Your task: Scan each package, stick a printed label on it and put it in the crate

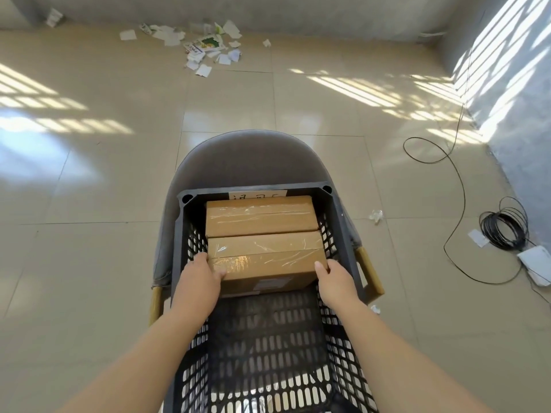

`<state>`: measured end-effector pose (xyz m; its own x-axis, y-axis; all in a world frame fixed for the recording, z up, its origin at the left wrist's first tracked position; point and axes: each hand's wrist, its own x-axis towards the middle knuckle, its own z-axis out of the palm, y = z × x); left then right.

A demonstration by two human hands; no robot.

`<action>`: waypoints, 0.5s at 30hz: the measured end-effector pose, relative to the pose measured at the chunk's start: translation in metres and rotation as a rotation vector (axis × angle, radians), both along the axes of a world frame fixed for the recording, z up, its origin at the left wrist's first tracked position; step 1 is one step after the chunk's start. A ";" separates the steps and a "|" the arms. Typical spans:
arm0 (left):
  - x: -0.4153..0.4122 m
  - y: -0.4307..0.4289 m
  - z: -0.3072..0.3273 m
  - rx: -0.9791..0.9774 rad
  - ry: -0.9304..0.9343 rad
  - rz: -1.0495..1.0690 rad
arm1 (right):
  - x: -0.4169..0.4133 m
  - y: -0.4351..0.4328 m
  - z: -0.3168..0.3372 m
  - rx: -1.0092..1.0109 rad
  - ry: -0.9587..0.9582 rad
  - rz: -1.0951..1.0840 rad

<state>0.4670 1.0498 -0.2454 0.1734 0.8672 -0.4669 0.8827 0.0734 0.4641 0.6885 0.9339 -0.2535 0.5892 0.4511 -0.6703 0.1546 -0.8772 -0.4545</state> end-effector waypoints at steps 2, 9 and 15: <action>-0.002 -0.001 0.002 -0.002 -0.024 -0.006 | -0.001 0.000 0.003 -0.026 -0.022 0.032; -0.018 -0.001 0.028 0.067 0.011 -0.168 | -0.004 0.005 0.049 -0.086 -0.209 0.146; -0.037 -0.001 0.063 0.147 -0.014 -0.330 | -0.019 -0.016 0.102 -0.022 -0.296 0.250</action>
<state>0.4305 1.0486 -0.1827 0.4612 0.8207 -0.3372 0.8410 -0.2832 0.4610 0.6692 0.9181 -0.1514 0.6324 0.5923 -0.4992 0.4862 -0.8052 -0.3394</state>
